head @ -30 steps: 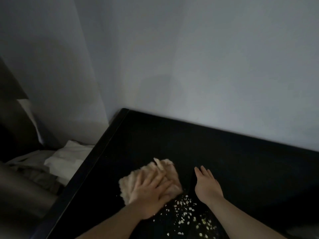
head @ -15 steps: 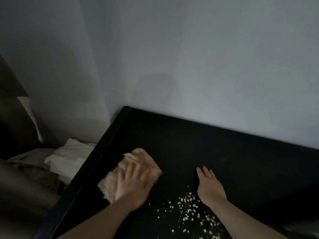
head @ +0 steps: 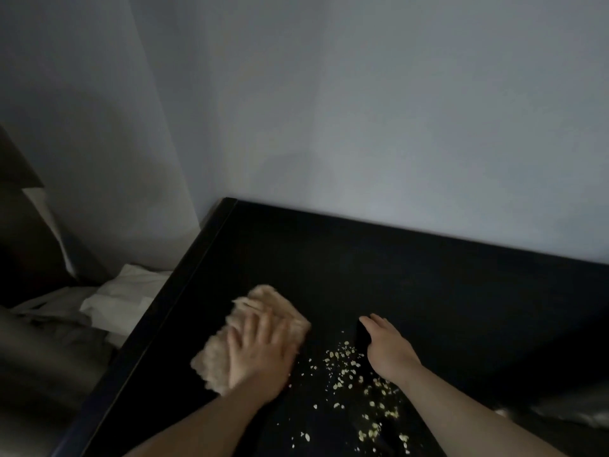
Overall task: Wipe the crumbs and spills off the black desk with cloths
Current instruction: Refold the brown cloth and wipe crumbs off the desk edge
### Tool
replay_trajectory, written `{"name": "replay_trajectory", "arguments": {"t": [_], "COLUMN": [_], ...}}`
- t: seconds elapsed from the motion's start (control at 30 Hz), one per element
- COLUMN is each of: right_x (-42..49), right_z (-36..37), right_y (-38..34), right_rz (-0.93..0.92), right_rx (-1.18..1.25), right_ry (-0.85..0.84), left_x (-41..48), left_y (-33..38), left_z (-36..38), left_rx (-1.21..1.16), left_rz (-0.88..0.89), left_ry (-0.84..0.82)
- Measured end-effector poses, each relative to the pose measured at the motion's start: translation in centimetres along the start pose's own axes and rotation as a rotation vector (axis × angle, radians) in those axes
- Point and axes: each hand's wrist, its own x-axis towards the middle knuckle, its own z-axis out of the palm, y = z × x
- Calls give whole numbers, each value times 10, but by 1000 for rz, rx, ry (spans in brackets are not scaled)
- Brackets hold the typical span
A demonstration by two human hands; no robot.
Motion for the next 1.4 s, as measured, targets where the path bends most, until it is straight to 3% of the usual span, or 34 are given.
{"name": "replay_trajectory", "arguments": {"t": [0.07,0.13,0.3,0.4,0.47,0.53,0.63,0.7,0.83,0.93,1.03,1.13,1.23,1.3,1.4], "right_x": [-4,-10,-22,-29,-34,-39,-44,-45,-51,-55,-59,-66,-72,-77,-92], "right_z": [-1,-3,-1,0,0,-1,1,4,9,13,13,14,23,35,70], "right_y": [4,10,24,30,34,39,50,56,57,55,47,32,11,-9,-50], "right_rz": [-7,-6,-11,-30,-56,-82,-98,-90,-70,-63,-69,-85,-136,-231,-441], "right_rx": [19,38,59,69,80,83,68,60,63,58,64,45,-9,-39,-57], "right_ry": [-4,-19,-15,-5,2,-4,-12,0,36,66,86,123,184,255,345], "left_x": [-22,-27,-28,-30,-33,-46,-61,-65,-73,-68,-75,-88,-95,-89,-85], "left_y": [24,20,-36,-7,33,72,85,57,-11,7,57,52,4,-18,-44], "left_z": [7,8,3,6,13,24,30,28,18,16,26,33,30,19,-4], "left_rx": [50,65,-43,-150,-189,-156,-69,-83,-170,-213,-140,-25,6,-133,-667], "left_rz": [193,266,-176,-325,-284,-133,47,-9,-308,-383,-154,140,130,124,140], "left_ry": [-63,-93,52,31,14,1,-34,-12,20,-25,-81,-111,-81,-108,-106]}}
